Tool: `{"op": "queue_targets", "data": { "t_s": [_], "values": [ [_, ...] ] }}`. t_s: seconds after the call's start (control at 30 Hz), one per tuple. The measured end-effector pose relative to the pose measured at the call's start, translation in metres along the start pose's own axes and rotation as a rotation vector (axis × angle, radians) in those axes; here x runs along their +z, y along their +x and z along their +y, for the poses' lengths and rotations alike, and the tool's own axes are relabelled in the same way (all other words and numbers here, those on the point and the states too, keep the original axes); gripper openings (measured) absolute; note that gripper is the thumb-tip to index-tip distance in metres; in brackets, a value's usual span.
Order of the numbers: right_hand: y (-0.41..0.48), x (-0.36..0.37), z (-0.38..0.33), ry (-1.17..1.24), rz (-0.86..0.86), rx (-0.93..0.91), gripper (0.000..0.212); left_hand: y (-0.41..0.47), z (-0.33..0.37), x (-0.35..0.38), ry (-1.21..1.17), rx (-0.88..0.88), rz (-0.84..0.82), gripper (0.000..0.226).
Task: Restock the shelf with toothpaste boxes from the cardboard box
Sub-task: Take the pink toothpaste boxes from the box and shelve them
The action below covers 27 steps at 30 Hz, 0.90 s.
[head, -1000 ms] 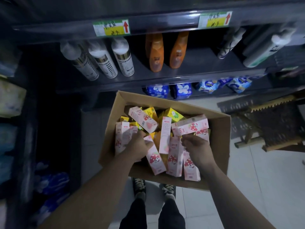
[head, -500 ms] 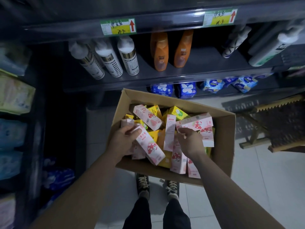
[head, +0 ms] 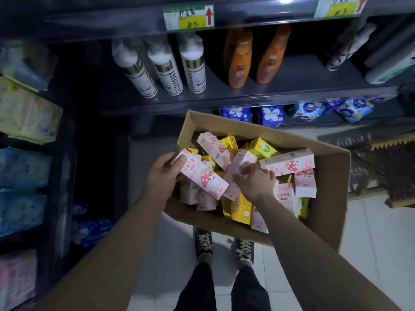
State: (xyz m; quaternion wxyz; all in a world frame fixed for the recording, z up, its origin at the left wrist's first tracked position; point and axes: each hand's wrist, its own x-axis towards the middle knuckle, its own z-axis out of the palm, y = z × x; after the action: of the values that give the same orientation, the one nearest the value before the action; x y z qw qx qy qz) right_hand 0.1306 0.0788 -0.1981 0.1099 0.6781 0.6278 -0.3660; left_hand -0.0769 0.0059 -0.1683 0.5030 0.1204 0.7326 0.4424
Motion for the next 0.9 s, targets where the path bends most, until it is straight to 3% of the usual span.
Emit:
{"op": "queue_targets", "data": {
  "t_s": [0.17,0.27,0.43,0.57,0.63,0.7,0.77,0.9],
  "values": [
    [0.008,0.006,-0.004,0.188,0.041,0.120,0.063,-0.002,0.008,-0.011,0.012,0.091,0.068,0.007],
    [0.006,0.002,-0.008,0.431,0.043,0.159,0.074,-0.006,0.014,-0.015,0.026,0.127,0.102,0.010],
    [-0.011,-0.023,-0.010,0.839,-0.048,0.046,0.029,-0.013,0.024,-0.022,-0.056,0.110,0.155,0.019],
    [-0.023,-0.041,-0.010,1.145,-0.199,0.104,0.051,-0.026,0.036,-0.029,-0.163,0.077,0.198,0.030],
    [-0.032,-0.052,-0.018,1.174,-0.228,0.095,0.057,-0.033,0.043,-0.034,-0.222,0.058,0.218,0.037],
    [-0.043,-0.064,-0.028,1.175,-0.261,0.052,0.050,-0.041,0.052,-0.040,-0.261,0.047,0.230,0.040],
    [-0.056,-0.078,-0.041,1.158,-0.304,-0.001,0.039,-0.052,0.062,-0.048,-0.283,0.055,0.244,0.033],
    [-0.077,-0.098,-0.068,1.090,-0.392,-0.102,0.040,-0.085,0.078,-0.065,-0.357,0.080,0.283,0.014]
  ]
}}
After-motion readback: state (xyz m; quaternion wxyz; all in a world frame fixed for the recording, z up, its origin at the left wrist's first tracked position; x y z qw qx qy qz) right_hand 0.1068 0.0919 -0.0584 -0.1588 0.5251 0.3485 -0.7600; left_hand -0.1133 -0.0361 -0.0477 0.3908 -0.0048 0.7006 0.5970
